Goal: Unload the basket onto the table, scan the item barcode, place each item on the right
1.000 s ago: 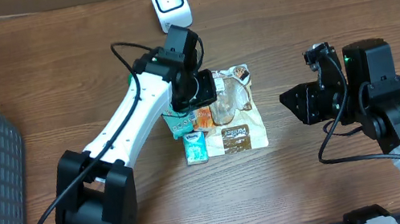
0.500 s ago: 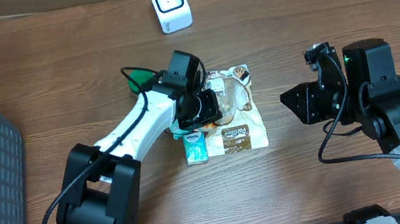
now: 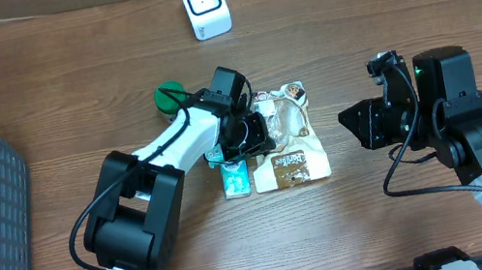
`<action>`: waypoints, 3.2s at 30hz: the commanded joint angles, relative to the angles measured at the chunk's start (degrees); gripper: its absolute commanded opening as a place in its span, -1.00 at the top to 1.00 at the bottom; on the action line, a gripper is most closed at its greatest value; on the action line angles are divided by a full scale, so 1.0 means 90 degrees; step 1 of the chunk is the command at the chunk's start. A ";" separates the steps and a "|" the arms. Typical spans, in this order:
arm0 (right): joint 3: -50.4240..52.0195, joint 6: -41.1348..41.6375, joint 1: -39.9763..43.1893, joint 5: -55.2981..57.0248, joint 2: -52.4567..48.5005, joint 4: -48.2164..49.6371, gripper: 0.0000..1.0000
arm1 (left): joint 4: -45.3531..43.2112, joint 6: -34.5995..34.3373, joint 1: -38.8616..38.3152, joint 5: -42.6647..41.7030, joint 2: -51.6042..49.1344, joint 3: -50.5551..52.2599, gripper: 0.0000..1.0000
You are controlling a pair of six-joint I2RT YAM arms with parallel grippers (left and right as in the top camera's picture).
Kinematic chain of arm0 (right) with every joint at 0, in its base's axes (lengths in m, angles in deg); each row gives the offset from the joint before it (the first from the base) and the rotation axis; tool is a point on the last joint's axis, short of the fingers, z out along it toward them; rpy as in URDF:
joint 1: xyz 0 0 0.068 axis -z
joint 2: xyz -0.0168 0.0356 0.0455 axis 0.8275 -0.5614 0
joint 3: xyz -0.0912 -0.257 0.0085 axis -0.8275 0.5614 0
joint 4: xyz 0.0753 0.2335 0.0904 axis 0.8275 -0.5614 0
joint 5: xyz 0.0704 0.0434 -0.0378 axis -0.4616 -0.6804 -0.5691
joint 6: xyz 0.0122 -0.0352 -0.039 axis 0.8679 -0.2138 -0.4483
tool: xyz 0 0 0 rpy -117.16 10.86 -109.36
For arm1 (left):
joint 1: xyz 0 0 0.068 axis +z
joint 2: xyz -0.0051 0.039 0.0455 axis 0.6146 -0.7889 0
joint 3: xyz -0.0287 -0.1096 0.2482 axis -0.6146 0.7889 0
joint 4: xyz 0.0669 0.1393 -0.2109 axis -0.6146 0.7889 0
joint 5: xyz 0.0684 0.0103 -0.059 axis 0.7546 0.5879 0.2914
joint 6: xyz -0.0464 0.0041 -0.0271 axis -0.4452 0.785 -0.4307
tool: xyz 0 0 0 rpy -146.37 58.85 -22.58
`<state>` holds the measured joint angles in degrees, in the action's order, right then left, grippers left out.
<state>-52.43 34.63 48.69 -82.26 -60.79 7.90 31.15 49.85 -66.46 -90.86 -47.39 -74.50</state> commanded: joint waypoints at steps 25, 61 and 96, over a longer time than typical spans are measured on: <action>-0.0131 -0.1610 0.0925 -0.2756 -0.4345 0.0874 0.16 | 0.0389 -0.0889 -0.0083 0.1185 -0.0534 0.0272 0.92; 0.0204 0.1270 -0.0474 -0.2511 -0.6237 0.4034 0.92 | 0.0369 -0.0721 -0.0080 0.1083 -0.0532 0.0270 0.92; 0.0100 0.0352 0.0068 -0.3534 -0.1209 0.1659 0.93 | 0.6545 0.2878 0.2390 0.3606 0.1838 -0.5204 0.91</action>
<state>-50.53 38.35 47.86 -113.21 -76.38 24.45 87.54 74.66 -48.60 -69.20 -29.97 -121.42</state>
